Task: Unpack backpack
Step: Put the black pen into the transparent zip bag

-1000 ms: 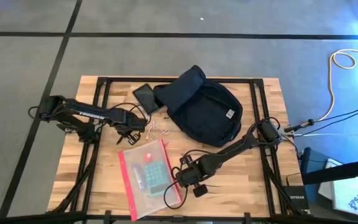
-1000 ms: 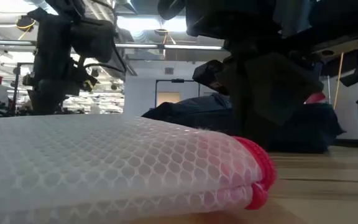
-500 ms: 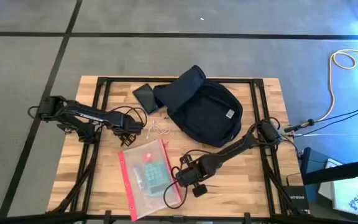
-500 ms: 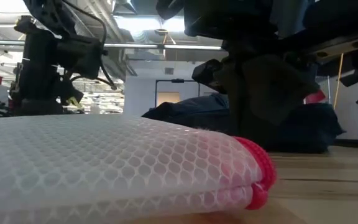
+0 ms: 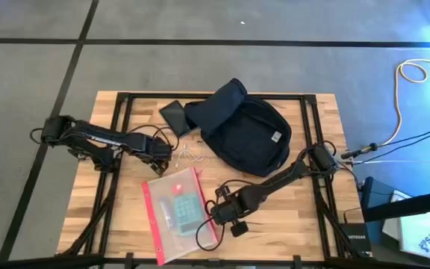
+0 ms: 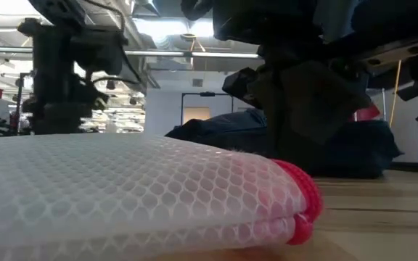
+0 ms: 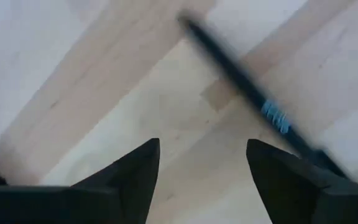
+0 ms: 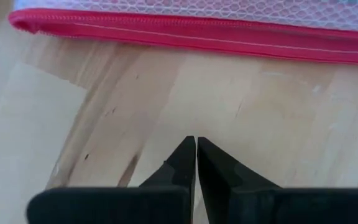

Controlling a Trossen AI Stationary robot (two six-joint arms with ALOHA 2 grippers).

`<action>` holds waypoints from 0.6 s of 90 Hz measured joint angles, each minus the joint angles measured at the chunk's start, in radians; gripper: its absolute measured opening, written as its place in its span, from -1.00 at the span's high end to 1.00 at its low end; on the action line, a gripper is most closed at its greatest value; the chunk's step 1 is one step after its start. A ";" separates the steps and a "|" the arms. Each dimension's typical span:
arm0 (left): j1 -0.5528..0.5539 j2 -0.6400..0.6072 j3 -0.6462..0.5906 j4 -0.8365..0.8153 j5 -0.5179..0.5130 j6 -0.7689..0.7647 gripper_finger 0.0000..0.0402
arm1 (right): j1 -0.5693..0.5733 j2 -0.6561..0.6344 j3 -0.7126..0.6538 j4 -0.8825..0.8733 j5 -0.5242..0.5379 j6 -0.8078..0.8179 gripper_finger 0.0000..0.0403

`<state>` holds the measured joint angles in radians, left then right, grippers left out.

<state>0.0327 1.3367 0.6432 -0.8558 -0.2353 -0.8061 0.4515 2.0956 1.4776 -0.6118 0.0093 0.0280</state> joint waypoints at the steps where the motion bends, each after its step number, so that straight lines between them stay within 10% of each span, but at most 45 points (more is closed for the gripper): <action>1: -0.001 -0.004 -0.001 -0.001 -0.002 -0.002 -0.14 | 0.000 0.000 0.000 0.001 0.000 0.000 1.00; 54: -0.088 0.028 -0.036 0.245 -0.040 -0.132 0.05 | 0.000 0.000 0.000 0.012 0.000 -0.007 1.00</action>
<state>-0.0552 1.3649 0.6075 -0.6110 -0.2749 -0.9379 0.4515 2.0956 1.4776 -0.5997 0.0093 0.0212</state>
